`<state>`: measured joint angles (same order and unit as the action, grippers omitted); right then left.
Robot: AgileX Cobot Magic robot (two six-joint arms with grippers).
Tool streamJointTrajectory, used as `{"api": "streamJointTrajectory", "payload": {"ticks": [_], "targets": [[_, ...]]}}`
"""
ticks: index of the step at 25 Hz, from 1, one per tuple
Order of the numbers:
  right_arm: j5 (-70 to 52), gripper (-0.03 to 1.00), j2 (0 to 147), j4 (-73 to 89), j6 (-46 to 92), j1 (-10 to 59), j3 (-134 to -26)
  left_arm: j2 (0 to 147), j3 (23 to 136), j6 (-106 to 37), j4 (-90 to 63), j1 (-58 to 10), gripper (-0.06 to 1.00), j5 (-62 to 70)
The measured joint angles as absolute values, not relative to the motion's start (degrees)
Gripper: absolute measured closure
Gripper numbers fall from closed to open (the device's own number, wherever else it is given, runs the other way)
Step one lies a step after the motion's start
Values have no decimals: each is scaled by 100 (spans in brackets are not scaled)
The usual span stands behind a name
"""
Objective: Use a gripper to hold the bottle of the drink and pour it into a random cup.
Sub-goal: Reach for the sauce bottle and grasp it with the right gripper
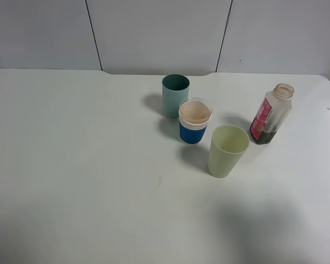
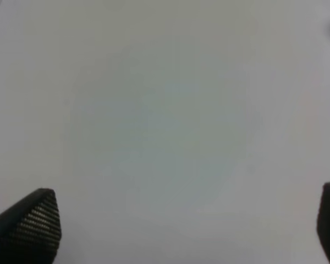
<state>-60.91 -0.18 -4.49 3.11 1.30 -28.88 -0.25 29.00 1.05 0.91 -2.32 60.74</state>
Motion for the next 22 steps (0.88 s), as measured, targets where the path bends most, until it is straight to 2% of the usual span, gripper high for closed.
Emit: {"api": "streamJointTrajectory", "payload": {"ticks": [12,22], "targets": [[-6091,-3,98,-449,311,130,-2898,-25,2900,105,91,-232,2,6074],[-5942,-3,1922,-396,311,130,-3511,-25,2900,105,91,-232,2,6074]]}}
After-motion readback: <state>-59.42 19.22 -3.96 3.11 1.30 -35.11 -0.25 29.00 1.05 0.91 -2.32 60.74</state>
